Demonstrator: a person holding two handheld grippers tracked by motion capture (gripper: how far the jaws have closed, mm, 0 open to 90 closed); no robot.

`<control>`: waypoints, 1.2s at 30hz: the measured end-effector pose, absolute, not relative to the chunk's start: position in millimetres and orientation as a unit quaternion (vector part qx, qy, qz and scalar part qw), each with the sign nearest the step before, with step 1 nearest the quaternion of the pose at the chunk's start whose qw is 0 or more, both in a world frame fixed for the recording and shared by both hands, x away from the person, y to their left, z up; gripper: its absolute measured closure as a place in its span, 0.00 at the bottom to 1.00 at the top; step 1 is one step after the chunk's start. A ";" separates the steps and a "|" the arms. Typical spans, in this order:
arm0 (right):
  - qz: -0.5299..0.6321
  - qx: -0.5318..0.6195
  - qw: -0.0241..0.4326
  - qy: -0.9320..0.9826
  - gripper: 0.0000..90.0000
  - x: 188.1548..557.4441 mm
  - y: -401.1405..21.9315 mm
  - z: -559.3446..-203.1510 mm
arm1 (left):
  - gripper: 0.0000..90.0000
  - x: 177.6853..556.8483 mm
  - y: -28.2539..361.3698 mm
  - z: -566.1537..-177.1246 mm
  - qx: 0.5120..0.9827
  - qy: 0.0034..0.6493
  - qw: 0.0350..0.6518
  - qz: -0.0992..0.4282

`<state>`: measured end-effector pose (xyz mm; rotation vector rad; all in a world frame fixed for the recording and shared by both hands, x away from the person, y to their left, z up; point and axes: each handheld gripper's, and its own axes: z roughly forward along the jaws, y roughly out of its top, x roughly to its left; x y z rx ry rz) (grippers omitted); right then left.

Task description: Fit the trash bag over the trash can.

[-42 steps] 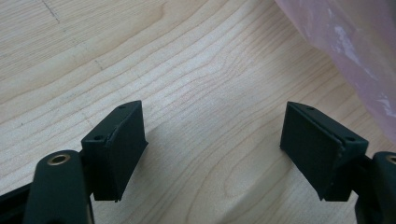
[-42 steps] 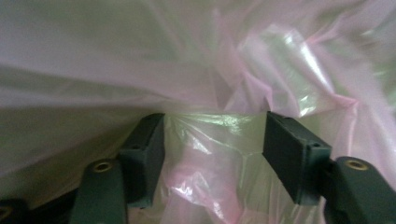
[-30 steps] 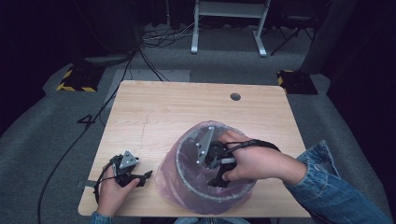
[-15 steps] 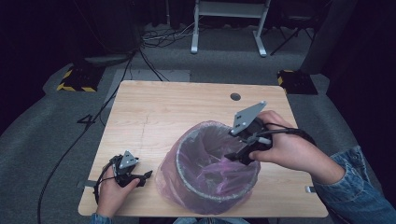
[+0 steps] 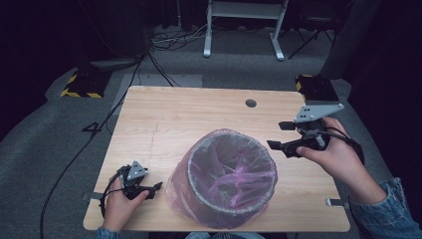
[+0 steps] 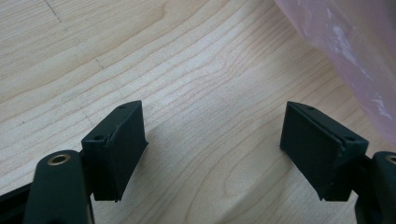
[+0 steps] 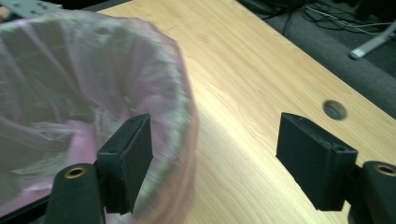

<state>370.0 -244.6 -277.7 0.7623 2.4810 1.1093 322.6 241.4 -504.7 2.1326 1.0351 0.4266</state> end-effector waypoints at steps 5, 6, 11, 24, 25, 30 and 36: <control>0.387 0.291 0.163 0.860 0.28 372.1 -271.1 -291.8 | 0.25 322.6 241.4 -504.7 0.827 0.401 0.358 0.166; 0.386 0.293 0.163 0.859 0.27 372.3 -274.6 -294.0 | 0.25 322.6 241.4 -504.7 0.827 0.401 0.358 0.165; 0.377 0.307 0.172 0.857 0.25 371.3 -294.5 -306.4 | 0.24 322.6 241.4 -504.7 0.827 0.401 0.358 0.165; 0.337 0.355 0.177 0.854 0.25 364.0 -339.5 -345.0 | 0.23 323.8 240.4 -504.8 0.826 0.402 0.358 0.166; 0.337 0.360 0.172 0.853 0.25 363.3 -342.7 -349.5 | 0.23 323.9 240.5 -504.8 0.826 0.401 0.358 0.167; 0.347 0.379 0.156 0.844 0.26 360.9 -355.6 -376.5 | 0.23 323.8 240.5 -504.8 0.827 0.401 0.357 0.166; 0.339 0.400 0.151 0.838 0.26 359.2 -367.1 -410.5 | 0.23 323.9 240.3 -504.8 0.826 0.402 0.358 0.166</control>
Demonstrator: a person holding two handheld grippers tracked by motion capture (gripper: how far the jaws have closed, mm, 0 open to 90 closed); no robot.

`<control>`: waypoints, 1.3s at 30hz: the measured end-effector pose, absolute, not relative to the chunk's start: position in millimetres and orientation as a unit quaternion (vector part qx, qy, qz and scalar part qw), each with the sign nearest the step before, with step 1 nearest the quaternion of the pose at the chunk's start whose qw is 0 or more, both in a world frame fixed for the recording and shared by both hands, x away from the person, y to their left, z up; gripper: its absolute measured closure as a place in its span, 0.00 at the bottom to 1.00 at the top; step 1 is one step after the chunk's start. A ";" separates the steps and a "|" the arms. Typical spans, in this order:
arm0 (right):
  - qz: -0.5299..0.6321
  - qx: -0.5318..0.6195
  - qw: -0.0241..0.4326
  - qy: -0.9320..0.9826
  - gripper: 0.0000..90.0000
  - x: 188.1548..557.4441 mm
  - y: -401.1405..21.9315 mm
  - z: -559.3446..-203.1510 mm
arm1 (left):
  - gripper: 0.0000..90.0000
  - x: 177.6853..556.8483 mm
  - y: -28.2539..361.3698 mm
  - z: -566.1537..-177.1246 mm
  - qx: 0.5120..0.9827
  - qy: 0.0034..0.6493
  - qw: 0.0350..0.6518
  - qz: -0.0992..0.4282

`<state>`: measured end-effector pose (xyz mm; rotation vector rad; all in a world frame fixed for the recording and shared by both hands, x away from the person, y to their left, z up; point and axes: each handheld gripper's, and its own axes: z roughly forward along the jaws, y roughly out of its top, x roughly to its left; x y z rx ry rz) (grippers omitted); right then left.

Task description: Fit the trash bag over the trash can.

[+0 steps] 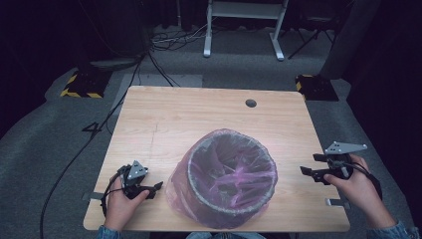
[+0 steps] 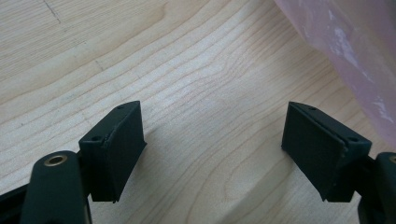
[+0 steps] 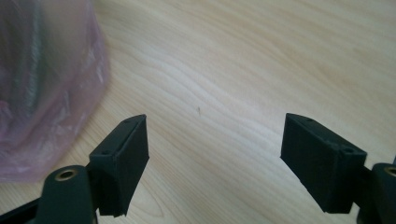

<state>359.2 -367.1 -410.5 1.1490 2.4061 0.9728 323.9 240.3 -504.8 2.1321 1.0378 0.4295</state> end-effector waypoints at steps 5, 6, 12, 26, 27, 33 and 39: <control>0.320 0.412 0.154 0.839 0.26 355.5 -375.0 -435.1 | 0.23 323.9 240.2 -504.8 0.827 0.401 0.357 0.167; 0.318 0.413 0.153 0.840 0.26 354.5 -376.4 -439.4 | 0.23 323.8 240.2 -504.8 0.827 0.401 0.357 0.167; 0.315 0.423 0.152 0.836 0.26 348.5 -383.3 -460.4 | 0.23 323.8 240.1 -504.7 0.827 0.401 0.356 0.167; 0.345 0.436 0.163 0.815 0.24 335.0 -385.5 -497.3 | 0.23 323.7 239.6 -504.7 0.827 0.403 0.356 0.167; 0.346 0.437 0.166 0.814 0.24 334.4 -385.0 -497.9 | 0.23 323.7 239.5 -504.7 0.826 0.403 0.356 0.167; 0.358 0.430 0.191 0.807 0.20 331.3 -383.0 -503.8 | 0.22 323.7 238.8 -504.9 0.826 0.404 0.355 0.167; 0.356 0.444 0.198 0.798 0.21 327.7 -380.2 -504.0 | 0.22 323.7 238.8 -504.8 0.826 0.404 0.355 0.167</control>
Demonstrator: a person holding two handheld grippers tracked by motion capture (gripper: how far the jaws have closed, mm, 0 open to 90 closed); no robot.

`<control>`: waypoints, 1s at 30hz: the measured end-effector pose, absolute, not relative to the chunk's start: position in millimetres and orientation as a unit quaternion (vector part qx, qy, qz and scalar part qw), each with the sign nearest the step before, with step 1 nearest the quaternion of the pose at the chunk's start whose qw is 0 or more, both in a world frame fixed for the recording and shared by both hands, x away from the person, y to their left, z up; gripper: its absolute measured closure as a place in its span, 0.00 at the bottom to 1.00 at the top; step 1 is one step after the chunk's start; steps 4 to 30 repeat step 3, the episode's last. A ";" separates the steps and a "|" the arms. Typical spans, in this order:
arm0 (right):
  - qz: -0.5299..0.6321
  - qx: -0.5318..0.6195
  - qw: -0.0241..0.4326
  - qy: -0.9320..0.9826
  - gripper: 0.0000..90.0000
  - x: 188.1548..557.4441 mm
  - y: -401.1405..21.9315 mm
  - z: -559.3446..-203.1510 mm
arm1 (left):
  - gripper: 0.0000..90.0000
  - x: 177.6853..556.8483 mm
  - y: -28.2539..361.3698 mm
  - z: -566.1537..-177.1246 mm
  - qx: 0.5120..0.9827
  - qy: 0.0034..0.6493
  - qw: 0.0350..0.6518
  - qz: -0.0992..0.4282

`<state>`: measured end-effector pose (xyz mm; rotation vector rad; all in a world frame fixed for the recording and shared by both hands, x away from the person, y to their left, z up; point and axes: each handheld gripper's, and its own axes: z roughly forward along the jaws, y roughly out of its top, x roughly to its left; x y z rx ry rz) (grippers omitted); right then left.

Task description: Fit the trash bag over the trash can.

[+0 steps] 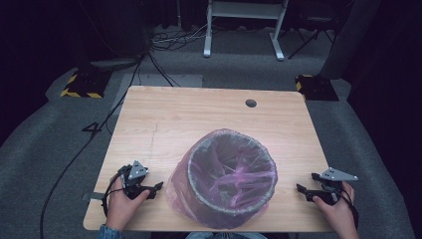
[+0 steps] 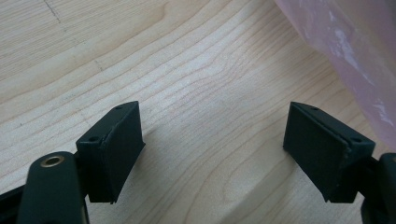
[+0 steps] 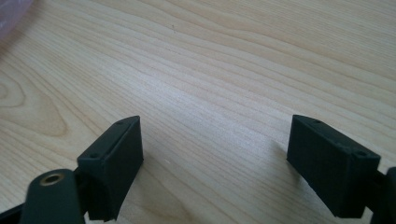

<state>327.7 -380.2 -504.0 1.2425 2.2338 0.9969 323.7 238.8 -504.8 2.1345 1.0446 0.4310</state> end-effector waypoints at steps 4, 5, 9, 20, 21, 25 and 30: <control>0.356 0.445 0.198 0.798 0.21 327.5 -380.2 -504.0 | 0.21 324.4 238.3 -504.8 0.827 0.403 0.355 0.166; 0.356 0.445 0.198 0.798 0.21 327.5 -380.2 -504.0 | 0.21 324.4 238.3 -504.8 0.827 0.403 0.355 0.166; 0.356 0.445 0.198 0.798 0.21 327.5 -380.2 -504.0 | 0.21 324.4 238.3 -504.8 0.827 0.403 0.355 0.166; 0.356 0.445 0.198 0.798 0.21 327.5 -380.2 -504.0 | 0.21 324.4 238.3 -504.8 0.827 0.403 0.355 0.166; 0.356 0.445 0.198 0.798 0.21 327.5 -380.2 -504.0 | 0.21 324.4 238.3 -504.8 0.827 0.403 0.355 0.166; 0.356 0.445 0.198 0.798 0.21 327.5 -380.2 -504.0 | 0.21 324.4 238.3 -504.8 0.827 0.403 0.355 0.166; 0.356 0.445 0.198 0.798 0.21 327.5 -380.2 -504.0 | 0.21 324.4 238.3 -504.8 0.827 0.403 0.355 0.166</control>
